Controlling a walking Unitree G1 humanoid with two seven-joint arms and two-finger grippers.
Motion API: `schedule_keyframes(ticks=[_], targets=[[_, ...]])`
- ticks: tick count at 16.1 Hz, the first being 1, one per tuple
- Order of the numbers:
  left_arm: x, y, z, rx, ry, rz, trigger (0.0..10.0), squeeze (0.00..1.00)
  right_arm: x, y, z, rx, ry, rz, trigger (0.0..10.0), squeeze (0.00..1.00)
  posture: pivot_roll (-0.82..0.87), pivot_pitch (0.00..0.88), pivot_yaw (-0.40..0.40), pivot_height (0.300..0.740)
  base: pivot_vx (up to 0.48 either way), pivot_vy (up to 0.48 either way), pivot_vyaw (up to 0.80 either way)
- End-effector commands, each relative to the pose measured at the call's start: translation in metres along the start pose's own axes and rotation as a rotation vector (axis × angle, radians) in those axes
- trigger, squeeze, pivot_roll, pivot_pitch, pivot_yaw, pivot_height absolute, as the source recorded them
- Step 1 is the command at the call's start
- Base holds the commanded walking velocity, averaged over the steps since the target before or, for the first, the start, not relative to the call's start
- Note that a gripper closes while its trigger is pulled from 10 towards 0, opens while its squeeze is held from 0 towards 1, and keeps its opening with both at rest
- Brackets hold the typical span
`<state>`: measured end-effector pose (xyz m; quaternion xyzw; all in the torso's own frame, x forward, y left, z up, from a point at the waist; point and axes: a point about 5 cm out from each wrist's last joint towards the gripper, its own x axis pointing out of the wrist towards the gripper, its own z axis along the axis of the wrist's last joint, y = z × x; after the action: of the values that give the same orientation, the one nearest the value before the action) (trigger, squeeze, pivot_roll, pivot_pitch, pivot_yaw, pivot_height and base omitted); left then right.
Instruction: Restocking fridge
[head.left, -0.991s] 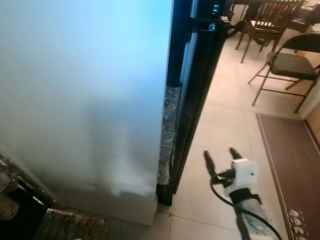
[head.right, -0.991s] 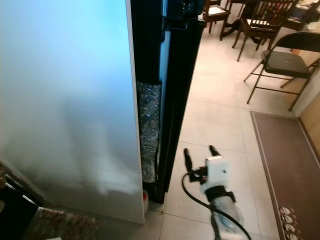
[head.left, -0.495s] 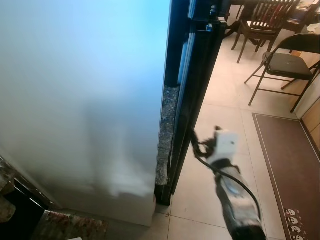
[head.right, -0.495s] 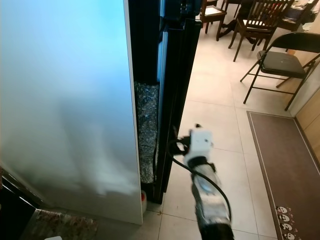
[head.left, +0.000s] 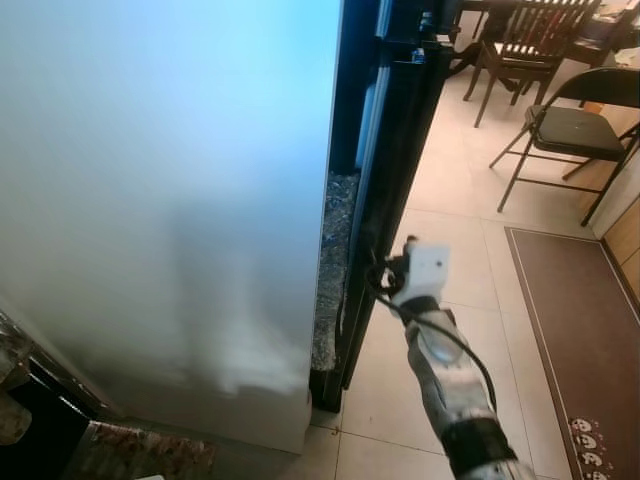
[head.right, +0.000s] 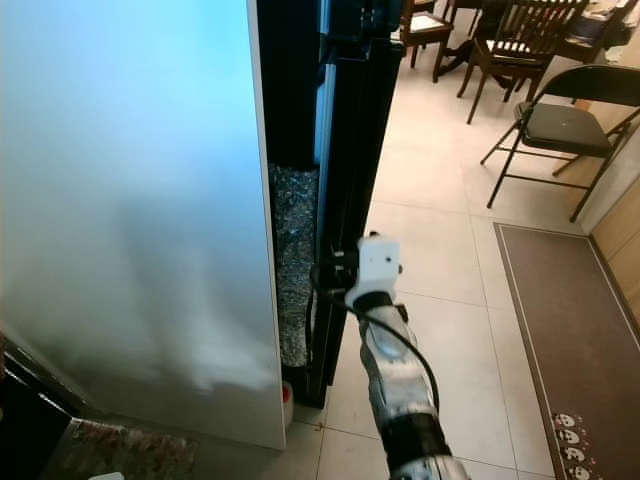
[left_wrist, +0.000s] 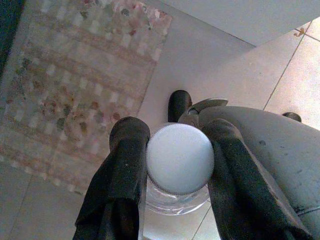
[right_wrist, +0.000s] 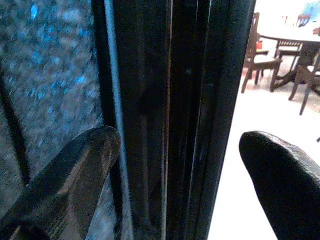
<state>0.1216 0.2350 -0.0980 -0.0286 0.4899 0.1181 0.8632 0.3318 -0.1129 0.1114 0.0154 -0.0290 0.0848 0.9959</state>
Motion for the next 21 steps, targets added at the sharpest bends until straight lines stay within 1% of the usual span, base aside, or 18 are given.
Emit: schedule_keyframes(ticks=[1, 3, 6, 7, 9, 15, 21], targets=[[0.0, 0.0, -0.002, -0.008, 0.008, -0.001, 10.0, 0.0, 0.005, -0.002, 0.005, -0.019, -0.016, -0.015, 10.0, 0.0, -0.01, 0.0, -0.043, 0.74, 0.0, 0.0, 0.0], [0.0, 0.0, -0.002, -0.013, 0.007, -0.002, 10.0, 0.0, 0.01, -0.003, 0.007, -0.027, -0.021, -0.021, 10.0, 0.0, 0.0, 0.0, -0.047, 0.74, 0.0, 0.0, 0.0], [0.0, 0.0, -0.002, -0.014, 0.007, -0.002, 10.0, 0.0, 0.013, -0.001, 0.008, -0.027, -0.027, -0.007, 10.0, 0.0, 0.0, 0.0, -0.043, 0.74, 0.0, 0.0, 0.0], [0.0, 0.0, -0.002, -0.013, 0.008, -0.002, 10.0, 0.0, 0.016, 0.003, 0.01, -0.02, -0.035, 0.011, 10.0, 0.0, 0.0, 0.0, -0.043, 0.74, 0.0, 0.0, 0.0], [-0.001, 0.0, -0.003, -0.014, 0.008, -0.003, 10.0, 0.0, 0.021, 0.005, 0.013, -0.016, -0.043, 0.013, 10.0, 0.0, 0.0, 0.0, -0.043, 0.74, 0.0, 0.0, 0.0], [0.0, 0.0, -0.002, -0.017, 0.003, -0.004, 10.0, 0.0, 0.029, 0.002, 0.019, -0.033, -0.064, 0.009, 10.0, 0.0, 0.01, 0.0, -0.044, 0.74, 0.0, 0.0, 0.0], [0.0, -0.001, -0.002, -0.018, 0.003, -0.006, 10.0, 0.0, 0.031, 0.0, 0.019, -0.036, -0.067, -0.001, 10.0, 0.0, 0.01, 0.0, -0.045, 0.74, 0.0, 0.0, 0.0]])
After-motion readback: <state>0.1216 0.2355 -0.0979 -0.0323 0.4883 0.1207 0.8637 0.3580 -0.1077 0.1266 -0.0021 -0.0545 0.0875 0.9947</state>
